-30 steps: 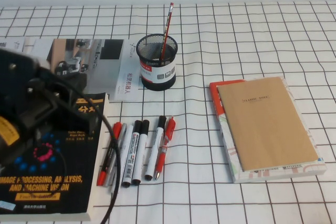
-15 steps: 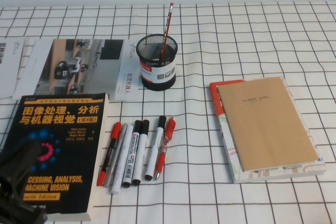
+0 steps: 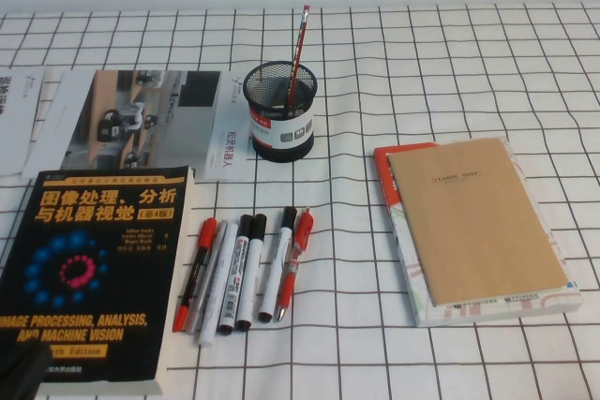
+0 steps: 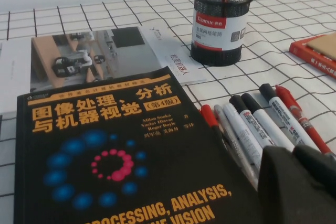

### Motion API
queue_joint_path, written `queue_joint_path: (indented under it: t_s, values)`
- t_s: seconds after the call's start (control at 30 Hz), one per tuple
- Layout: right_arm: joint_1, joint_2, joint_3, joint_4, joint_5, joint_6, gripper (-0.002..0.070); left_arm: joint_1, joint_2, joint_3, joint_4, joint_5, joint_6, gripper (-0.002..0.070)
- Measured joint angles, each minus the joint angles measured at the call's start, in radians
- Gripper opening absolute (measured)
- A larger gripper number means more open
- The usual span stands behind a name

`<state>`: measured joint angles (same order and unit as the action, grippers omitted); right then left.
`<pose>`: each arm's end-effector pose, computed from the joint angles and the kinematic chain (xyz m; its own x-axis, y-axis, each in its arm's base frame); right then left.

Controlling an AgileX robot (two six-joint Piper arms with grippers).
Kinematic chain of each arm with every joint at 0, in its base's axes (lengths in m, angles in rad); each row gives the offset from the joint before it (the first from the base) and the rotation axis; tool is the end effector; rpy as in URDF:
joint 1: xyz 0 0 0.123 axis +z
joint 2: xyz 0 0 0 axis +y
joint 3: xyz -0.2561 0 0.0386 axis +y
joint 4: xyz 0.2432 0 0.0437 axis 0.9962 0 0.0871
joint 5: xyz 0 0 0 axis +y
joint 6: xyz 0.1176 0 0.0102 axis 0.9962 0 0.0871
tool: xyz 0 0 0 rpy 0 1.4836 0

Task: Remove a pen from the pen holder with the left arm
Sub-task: 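Take a marker out of the pen holder and lay it on the table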

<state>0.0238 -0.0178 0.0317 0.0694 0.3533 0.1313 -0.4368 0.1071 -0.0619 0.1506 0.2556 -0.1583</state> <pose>0.1004 0.0052 0.1648 -0.2794 0.1885 -0.9415 0.0078 0.9810 0.1941 0.1013 -0.0424 0.1967 -0.1945 0.0770 -0.9779 0.3867 0.9222 -0.0043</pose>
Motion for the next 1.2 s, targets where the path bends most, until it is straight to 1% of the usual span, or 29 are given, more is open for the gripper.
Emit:
queue_joint_path:
  t_s: [0.3,0.5,1.2]
  values:
    - [0.0,0.0,0.0,0.0,0.0,0.0,-0.0016,0.0,-0.042,0.082,-0.005,0.005,0.0,-0.0001]
    - [0.0,0.0,0.0,0.0,0.0,0.0,-0.0016,0.0,-0.042,0.087,-0.017,0.067,0.0,-0.0001]
    - [0.0,0.0,0.0,0.0,0.0,0.0,-0.0016,0.0,-0.042,0.087,-0.019,0.073,0.0,-0.0001]
